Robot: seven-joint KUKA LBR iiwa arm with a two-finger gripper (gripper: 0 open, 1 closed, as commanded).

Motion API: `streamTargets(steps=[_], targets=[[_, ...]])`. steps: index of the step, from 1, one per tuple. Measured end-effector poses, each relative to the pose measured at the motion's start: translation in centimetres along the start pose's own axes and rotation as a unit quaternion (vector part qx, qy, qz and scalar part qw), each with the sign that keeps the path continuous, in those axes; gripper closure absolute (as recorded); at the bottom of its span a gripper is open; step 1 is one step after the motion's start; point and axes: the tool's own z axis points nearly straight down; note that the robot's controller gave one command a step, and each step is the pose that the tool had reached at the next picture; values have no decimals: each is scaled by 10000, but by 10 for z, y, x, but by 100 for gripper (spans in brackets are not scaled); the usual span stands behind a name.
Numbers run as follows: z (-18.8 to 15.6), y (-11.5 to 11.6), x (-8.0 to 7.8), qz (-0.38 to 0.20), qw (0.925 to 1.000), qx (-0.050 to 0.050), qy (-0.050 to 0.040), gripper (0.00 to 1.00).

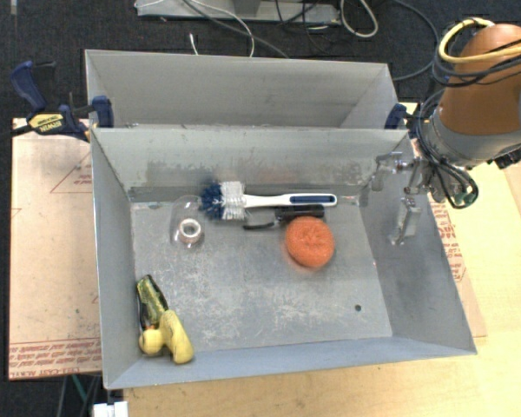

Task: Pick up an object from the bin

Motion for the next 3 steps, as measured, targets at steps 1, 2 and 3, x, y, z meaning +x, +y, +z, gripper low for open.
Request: streamTargets(steps=[1, 2, 3], targets=[[-5, 1, -1, -21, 10000, 7, -41, 0], [144, 75, 7, 327, 9995, -14, 15, 0], [68, 83, 12, 290, 9995, 22, -114, 0]])
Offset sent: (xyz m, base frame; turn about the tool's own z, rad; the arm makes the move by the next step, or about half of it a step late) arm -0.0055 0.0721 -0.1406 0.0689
